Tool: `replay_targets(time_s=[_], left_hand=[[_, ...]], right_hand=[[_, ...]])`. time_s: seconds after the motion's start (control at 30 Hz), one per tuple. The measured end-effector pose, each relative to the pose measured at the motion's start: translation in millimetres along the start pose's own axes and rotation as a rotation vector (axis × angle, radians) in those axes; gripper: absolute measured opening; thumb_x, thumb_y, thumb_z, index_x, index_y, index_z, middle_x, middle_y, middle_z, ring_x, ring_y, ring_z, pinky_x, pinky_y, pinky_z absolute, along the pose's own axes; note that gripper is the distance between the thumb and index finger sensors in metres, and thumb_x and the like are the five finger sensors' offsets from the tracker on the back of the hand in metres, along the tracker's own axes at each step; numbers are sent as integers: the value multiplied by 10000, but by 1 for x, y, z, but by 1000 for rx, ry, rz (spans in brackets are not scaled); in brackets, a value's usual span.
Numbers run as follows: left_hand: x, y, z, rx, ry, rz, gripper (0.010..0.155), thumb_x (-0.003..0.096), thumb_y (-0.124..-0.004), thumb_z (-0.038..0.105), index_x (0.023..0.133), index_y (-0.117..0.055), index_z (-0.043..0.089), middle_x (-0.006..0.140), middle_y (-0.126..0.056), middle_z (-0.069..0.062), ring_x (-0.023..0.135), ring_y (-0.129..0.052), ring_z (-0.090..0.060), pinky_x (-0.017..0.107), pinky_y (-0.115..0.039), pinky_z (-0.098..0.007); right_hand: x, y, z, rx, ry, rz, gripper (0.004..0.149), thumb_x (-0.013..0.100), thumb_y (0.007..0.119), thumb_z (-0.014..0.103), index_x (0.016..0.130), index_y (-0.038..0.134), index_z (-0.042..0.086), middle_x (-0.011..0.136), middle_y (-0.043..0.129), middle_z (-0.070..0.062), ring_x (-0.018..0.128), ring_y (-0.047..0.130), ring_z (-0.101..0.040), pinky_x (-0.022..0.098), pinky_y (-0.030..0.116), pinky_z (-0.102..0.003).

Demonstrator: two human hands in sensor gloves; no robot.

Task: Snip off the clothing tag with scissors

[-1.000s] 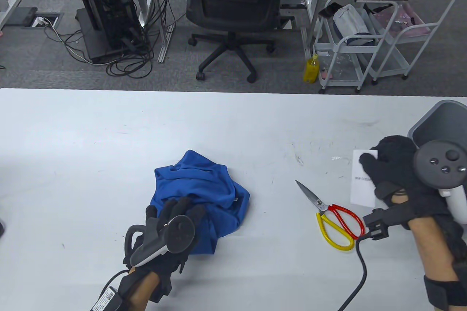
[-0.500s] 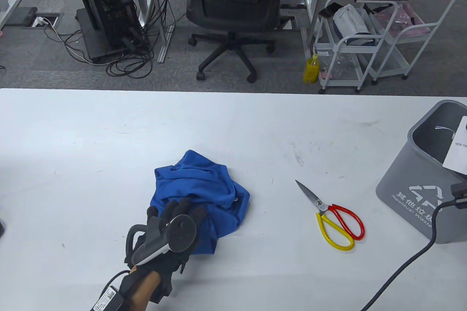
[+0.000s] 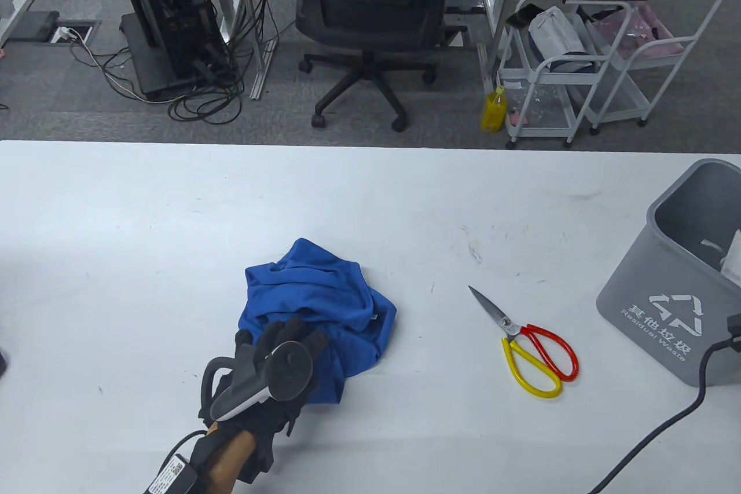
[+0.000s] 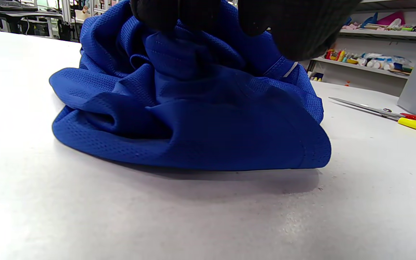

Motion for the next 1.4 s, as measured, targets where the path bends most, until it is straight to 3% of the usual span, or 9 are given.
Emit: replay_targets(time_s=[0.23,0.37,0.5,0.63,0.83,1.0,1.13,1.2,1.4], left_hand=[[0,-1,0,-2,-2,0,695,420,-746,537,1055,-486,427,1184,-461,3,1106,-518,-343,727,-411,-745],[1,-1,0,-4,-5,1,694,421,-745,537,1055,-485,428,1184,-461,5,1107,-516,-340,726,-410,-746],[1,-2,1,-5,-5,1,695,420,-746,537,1055,-485,428,1184,-461,3,1106,-518,-342,725,-412,-747],[0,-2,1,-7,-5,5,694,421,-746,536,1054,-483,429,1184,-462,3,1106,-517,-341,724,-411,-749],[0,-1,1,-12,-11,13,696,420,-745,537,1055,-480,430,1183,-463,5,1107,-517,-339,724,-411,-749],[0,-1,1,-13,-14,21,697,420,-745,537,1055,-478,430,1183,-464,4,1108,-514,-339,722,-409,-751],[-1,2,1,-19,-20,58,698,420,-744,537,1055,-476,429,1182,-466,7,1108,-514,-337,725,-410,-747],[-1,2,1,-18,-21,66,697,419,-744,537,1054,-478,429,1181,-470,6,1107,-518,-337,725,-412,-747],[-1,0,0,-15,-17,55,697,420,-743,538,1055,-477,429,1180,-472,7,1106,-517,-337,721,-414,-750]], right_hand=[[-20,-10,19,0,-104,-85,587,489,811,453,945,724,93,1011,590,-222,810,730,-475,614,629,-681],[-48,-14,54,-24,-253,-118,595,476,806,472,936,737,101,994,617,-219,785,760,-467,592,663,-666],[-88,0,96,14,-404,-49,610,472,800,486,943,733,103,992,621,-226,782,766,-469,583,672,-663],[-132,39,130,0,-547,33,624,471,797,488,957,722,105,1003,609,-230,800,754,-479,593,658,-674],[-190,132,149,-81,-660,127,645,469,790,498,980,696,115,1019,587,-229,827,737,-482,605,647,-684],[-212,201,150,-183,-684,227,667,489,772,502,1020,635,123,1045,537,-226,866,695,-485,630,615,-694],[-221,252,145,-252,-689,424,764,518,720,539,1111,427,157,1106,374,-230,970,555,-508,677,528,-733],[-224,263,144,-271,-693,487,799,503,721,546,1118,377,168,1111,332,-234,991,503,-528,678,481,-763],[-227,266,139,-282,-697,489,819,500,709,554,1124,340,173,1116,301,-234,1011,455,-538,682,444,-780]])
Point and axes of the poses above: the tracker on the back of each hand, its own z axis roughly to the thumb side, its own x axis roughly from the wrist to the fingertips, y = z × x, the point moved 3 cm from there along x, roughly from the wrist to the fingertips
